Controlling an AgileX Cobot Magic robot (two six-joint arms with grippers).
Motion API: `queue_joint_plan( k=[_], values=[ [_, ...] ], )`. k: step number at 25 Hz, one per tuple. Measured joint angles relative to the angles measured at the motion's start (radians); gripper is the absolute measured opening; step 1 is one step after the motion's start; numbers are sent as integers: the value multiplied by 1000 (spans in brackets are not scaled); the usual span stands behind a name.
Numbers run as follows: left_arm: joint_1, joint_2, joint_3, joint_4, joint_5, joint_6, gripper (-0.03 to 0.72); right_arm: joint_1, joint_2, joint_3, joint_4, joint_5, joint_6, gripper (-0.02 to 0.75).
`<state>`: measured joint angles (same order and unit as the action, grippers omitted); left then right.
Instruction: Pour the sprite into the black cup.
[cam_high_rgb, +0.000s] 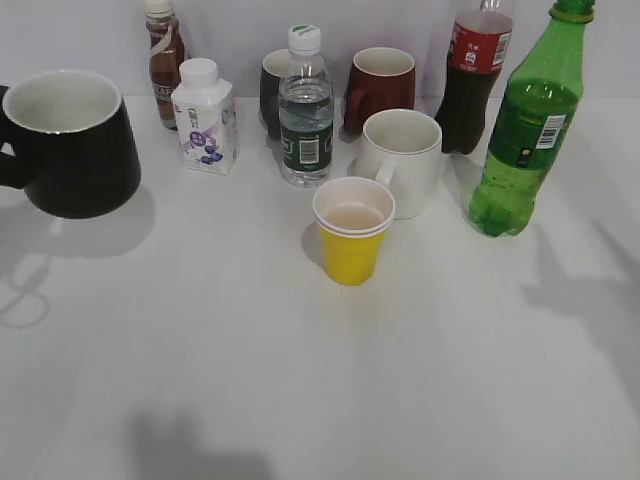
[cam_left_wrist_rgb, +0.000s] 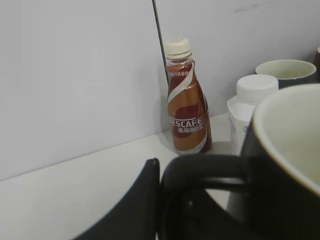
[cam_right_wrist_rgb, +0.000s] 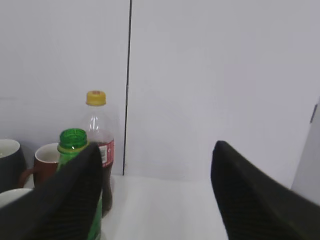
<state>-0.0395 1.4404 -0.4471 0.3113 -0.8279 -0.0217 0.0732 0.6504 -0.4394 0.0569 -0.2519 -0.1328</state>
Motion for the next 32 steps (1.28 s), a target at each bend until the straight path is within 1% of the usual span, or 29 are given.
queue_joint_plan(
  k=[7, 12, 17, 20, 23, 24, 28, 32],
  values=[
    [0, -59, 0, -3, 28, 0, 45, 1, 232, 71, -14, -160, 39, 502],
    [0, -60, 0, -4, 34, 0, 45, 10, 341, 120, -122, -243, 63, 502],
    [0, -60, 0, -4, 39, 0, 45, 39, 452, 127, -253, -278, 146, 503],
    [0, -60, 0, -4, 42, 0, 45, 72, 532, 128, -312, -370, 194, 541],
    [0, -60, 0, -4, 42, 0, 45, 87, 618, 128, -329, -482, 204, 611],
    [0, -60, 0, -4, 42, 0, 45, 89, 643, 126, -330, -507, 206, 623],
    [0, -60, 0, -4, 42, 0, 45, 89, 760, 76, -332, -582, 236, 641],
    [0, -60, 0, -4, 42, 0, 45, 89, 873, -26, -335, -599, 286, 642]
  ],
)
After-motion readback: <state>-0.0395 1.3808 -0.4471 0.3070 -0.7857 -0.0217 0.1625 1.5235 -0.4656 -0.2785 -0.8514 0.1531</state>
